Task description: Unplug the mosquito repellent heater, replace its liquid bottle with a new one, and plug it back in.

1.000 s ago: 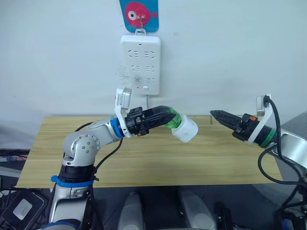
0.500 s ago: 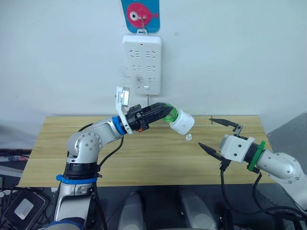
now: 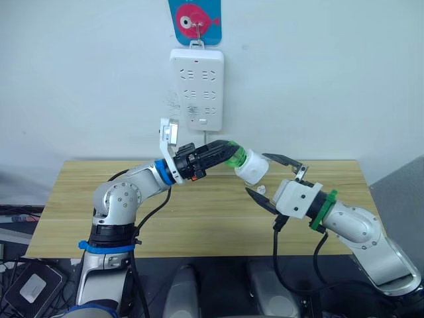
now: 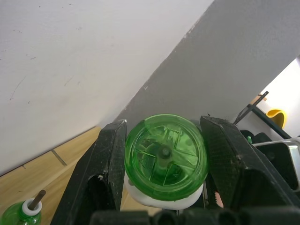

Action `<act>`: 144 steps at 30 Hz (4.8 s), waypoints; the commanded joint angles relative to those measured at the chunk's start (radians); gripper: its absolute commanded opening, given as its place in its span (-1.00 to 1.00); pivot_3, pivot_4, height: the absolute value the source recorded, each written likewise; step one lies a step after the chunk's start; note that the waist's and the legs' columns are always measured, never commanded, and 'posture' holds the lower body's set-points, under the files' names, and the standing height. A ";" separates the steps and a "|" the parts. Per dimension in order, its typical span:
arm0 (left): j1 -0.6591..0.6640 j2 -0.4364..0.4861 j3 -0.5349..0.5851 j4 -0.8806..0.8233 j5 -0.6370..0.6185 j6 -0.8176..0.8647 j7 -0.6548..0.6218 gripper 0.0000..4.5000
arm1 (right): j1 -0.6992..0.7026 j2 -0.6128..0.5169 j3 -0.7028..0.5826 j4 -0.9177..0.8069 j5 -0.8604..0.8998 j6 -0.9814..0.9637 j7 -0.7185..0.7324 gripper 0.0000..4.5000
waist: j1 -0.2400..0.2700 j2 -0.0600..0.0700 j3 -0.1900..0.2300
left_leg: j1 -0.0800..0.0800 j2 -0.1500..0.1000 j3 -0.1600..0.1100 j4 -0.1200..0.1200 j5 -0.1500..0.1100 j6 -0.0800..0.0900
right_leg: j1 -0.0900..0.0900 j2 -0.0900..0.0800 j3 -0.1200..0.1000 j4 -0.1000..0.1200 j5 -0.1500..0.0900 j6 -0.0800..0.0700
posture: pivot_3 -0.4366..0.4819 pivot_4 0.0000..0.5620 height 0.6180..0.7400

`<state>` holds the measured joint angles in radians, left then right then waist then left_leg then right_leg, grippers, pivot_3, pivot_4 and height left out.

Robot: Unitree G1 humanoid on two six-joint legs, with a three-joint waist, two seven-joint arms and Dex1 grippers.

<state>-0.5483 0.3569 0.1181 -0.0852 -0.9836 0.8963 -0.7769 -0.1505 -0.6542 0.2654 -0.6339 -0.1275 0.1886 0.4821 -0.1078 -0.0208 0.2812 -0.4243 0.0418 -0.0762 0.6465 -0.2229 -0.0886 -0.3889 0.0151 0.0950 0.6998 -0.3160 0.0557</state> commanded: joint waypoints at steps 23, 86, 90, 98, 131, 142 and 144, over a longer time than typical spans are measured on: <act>-0.045 0.253 -0.125 -0.079 0.117 0.044 -0.174 0.82 | -0.045 -0.013 -0.077 0.118 -0.105 -0.195 0.066 0.30 | -0.002 0.000 0.000 | 0.003 0.000 0.000 0.000 -0.001 0.001 | 0.000 0.000 0.000 0.004 0.000 0.000 | -0.42 -0.18 0.82; 0.111 0.089 -0.250 0.121 0.639 -1.163 -0.470 0.01 | -0.184 -0.215 -0.593 0.394 1.616 1.115 0.089 1.00 | -0.008 0.000 0.000 | 0.006 -0.001 0.004 0.000 0.000 0.003 | 0.001 0.001 0.004 0.010 0.000 -0.001 | -0.47 -0.15 0.82; 0.145 0.088 -0.273 0.095 0.612 -1.201 -0.520 0.01 | -0.303 -0.227 -0.579 0.434 1.762 1.107 -0.008 0.58 | -0.008 0.000 0.000 | 0.005 -0.001 0.004 0.000 0.000 0.003 | 0.000 0.000 0.004 0.009 0.000 -0.001 | -0.47 -0.15 0.82; 0.140 0.053 -0.291 0.068 0.589 -1.230 -0.550 0.01 | -0.446 -0.131 -0.427 0.439 1.900 1.046 -0.183 -0.71 | -0.016 0.000 0.000 | 0.005 0.001 0.003 0.000 0.000 0.003 | 0.000 0.002 0.003 0.009 0.000 -0.001 | -0.49 -0.15 0.82; 0.086 -0.010 -0.304 -0.017 0.600 -1.303 -0.489 0.01 | -0.486 -0.082 -0.266 0.600 1.766 1.174 -0.172 -1.00 | -0.012 0.000 0.000 | 0.003 0.001 0.003 -0.001 0.000 0.003 | -0.001 0.002 0.002 0.006 0.000 -0.001 | -0.43 -0.17 0.82; 0.106 -0.010 -0.259 0.036 0.692 -1.234 -0.305 0.01 | -0.499 -0.093 -0.483 0.509 1.844 0.995 -0.273 -0.84 | -0.011 0.000 0.000 | 0.002 0.001 0.002 -0.001 0.000 0.003 | -0.001 0.001 0.002 0.004 0.000 -0.001 | -0.46 -0.16 0.82; 0.118 -0.031 -0.250 0.051 0.728 -1.243 -0.234 0.01 | -0.425 -0.084 -0.533 0.433 1.887 0.932 -0.365 -0.62 | -0.010 0.000 0.000 | 0.001 0.001 0.002 -0.001 -0.001 0.004 | -0.001 0.002 0.001 0.004 0.000 -0.001 | -0.47 -0.15 0.82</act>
<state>-0.4399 0.3421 -0.1472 -0.0268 -0.2762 -0.3336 -1.0722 -0.6106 -0.7417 -0.2177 -0.1312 1.7045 1.1718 0.1805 -0.1175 -0.0209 0.2811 -0.4234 0.0430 -0.0750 0.6447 -0.2236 -0.0849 -0.3902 0.0167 0.0958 0.7029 -0.3160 0.0545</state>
